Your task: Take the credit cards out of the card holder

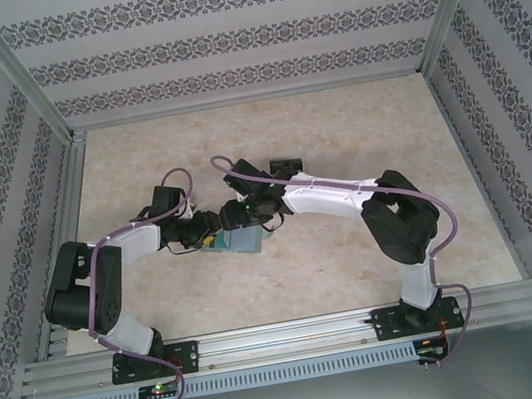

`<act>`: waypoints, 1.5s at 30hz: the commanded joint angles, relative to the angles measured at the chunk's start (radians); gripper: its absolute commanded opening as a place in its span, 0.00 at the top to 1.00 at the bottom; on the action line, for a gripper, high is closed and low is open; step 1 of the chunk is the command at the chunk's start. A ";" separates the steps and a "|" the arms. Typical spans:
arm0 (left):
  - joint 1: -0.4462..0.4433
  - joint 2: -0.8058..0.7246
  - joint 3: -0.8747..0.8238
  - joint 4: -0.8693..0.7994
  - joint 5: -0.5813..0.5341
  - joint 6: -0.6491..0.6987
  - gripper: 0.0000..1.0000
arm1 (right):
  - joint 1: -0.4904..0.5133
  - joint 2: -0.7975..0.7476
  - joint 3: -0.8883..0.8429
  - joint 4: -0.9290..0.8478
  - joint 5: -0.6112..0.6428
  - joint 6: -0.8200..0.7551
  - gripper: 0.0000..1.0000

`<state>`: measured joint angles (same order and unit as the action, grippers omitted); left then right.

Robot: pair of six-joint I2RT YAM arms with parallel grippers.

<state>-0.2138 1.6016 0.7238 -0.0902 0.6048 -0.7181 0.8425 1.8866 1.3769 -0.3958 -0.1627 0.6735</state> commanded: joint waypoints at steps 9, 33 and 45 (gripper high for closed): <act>0.012 0.024 -0.004 -0.054 -0.028 0.022 0.58 | 0.012 0.044 0.009 0.054 -0.117 0.005 0.51; 0.011 0.031 0.001 -0.059 -0.033 0.020 0.58 | -0.005 0.051 -0.056 0.037 -0.114 0.015 0.64; 0.036 -0.035 0.010 -0.107 -0.058 0.028 0.55 | -0.005 0.072 -0.050 0.029 -0.120 0.001 0.57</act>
<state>-0.2054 1.5925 0.7258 -0.1089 0.5941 -0.7067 0.8398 1.9438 1.3342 -0.3344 -0.2859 0.6819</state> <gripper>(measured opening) 0.451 0.429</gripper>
